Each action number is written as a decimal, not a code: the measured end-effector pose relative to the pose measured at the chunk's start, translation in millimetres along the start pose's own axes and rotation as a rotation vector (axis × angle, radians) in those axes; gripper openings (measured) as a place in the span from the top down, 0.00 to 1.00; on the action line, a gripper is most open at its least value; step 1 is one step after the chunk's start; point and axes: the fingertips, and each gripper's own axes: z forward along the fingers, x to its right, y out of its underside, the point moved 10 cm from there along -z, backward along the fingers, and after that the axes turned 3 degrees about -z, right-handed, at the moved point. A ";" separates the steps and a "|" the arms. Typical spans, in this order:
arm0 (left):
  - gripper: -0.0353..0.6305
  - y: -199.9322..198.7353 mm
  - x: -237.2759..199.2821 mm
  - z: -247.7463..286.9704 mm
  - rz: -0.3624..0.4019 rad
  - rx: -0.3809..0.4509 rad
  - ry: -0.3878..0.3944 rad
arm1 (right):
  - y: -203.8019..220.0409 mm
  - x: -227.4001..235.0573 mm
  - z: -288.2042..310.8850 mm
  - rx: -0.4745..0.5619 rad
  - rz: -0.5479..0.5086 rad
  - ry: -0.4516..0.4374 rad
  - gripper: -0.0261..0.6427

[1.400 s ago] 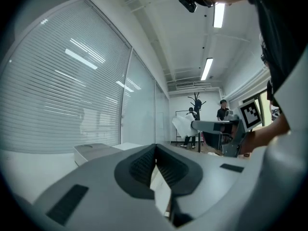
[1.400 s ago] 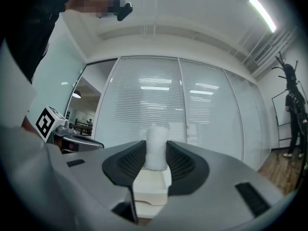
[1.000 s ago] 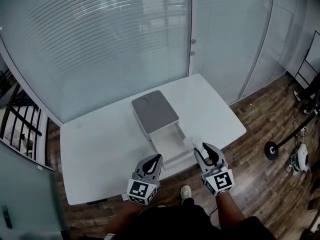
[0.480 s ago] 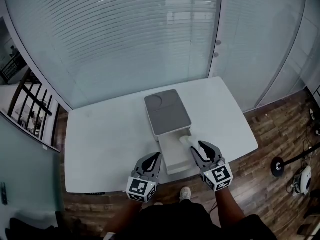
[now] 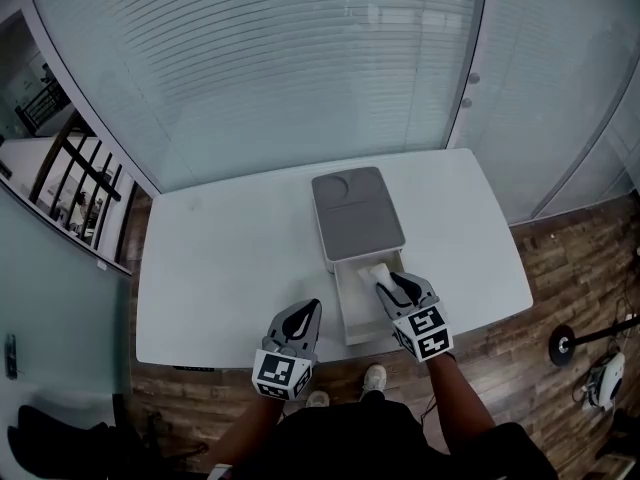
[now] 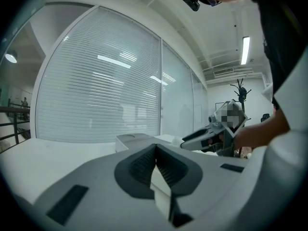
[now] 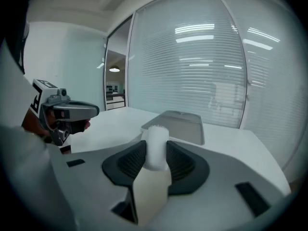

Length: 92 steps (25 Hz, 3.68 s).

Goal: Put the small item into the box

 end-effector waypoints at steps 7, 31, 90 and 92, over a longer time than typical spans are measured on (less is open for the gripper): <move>0.93 10.4 -3.2 -7.5 -0.023 -0.022 -0.025 | 2.6 -2.2 36.9 -0.241 0.011 0.003 0.75; 0.93 10.1 -22.1 -11.0 -0.046 -0.011 -0.028 | -0.9 -26.5 96.0 -0.517 -0.135 -0.087 0.68; 0.93 -45.9 -0.7 -4.1 0.064 0.074 0.053 | -85.1 -35.2 -89.1 0.390 -0.021 0.207 0.96; 0.93 -46.4 -0.1 -4.4 0.065 0.073 0.055 | -82.3 -36.2 -86.1 0.438 -0.032 0.183 0.96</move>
